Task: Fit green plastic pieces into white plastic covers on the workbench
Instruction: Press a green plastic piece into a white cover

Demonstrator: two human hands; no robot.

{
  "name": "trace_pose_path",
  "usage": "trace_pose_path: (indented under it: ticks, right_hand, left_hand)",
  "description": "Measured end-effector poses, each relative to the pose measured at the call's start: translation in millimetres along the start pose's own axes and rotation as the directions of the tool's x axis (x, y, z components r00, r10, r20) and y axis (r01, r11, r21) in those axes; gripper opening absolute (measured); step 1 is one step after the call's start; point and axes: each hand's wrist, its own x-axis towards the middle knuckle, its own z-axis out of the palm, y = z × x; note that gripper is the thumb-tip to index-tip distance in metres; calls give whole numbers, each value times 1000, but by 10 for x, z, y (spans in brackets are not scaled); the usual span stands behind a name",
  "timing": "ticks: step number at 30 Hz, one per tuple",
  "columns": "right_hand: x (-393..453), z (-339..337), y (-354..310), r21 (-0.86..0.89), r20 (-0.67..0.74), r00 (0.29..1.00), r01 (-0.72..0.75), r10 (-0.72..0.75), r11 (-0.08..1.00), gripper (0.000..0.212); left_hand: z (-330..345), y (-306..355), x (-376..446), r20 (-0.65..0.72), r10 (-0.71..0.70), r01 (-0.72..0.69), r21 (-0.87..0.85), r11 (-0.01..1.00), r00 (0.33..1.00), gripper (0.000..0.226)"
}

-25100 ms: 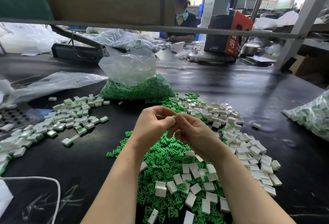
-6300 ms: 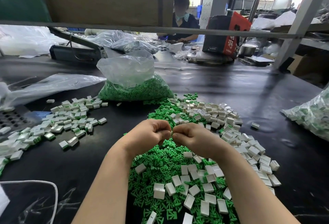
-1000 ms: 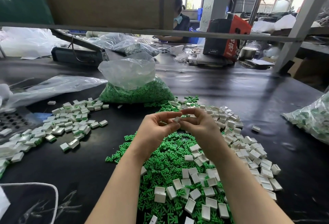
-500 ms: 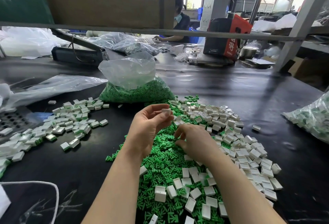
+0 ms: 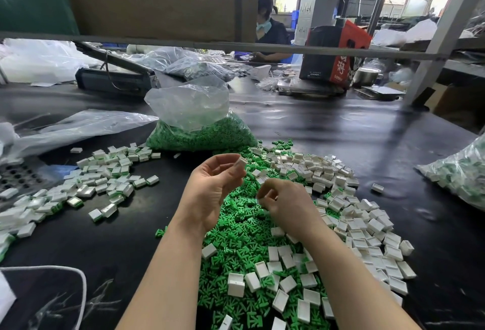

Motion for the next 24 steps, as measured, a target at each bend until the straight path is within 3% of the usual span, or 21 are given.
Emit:
trace_pose_path:
  ticks: [3,5,7,10,15,24]
  right_hand:
    - [5,-80,-40,384,-92,993,-31,72,923,12]
    - [5,-143,-80,638,-107,988,-18,112,770,7]
    - [0,-183,-104,780,-129,983,17,134,625,8]
    - [-3,-196,-120,836,-158,978,58,138,546,11]
    - [12,-187,-123,848,-196,975,113,109,518,9]
    - [2,-191,-146,810,-229,971,153,66,566,11]
  left_hand:
    - [-5,15,-7,-21,6,-6,44,999,1000,26]
    - [-5,18,-13,-33,15,-12,93,996,999,25]
    - [7,18,-18,-37,19,-14,139,990,999,24]
    - [38,4,-28,-29,22,-16,199,980,999,23]
    - [74,-9,-52,-6,37,-34,264,964,999,17]
    - [84,1,-66,7,44,-44,277,960,999,17]
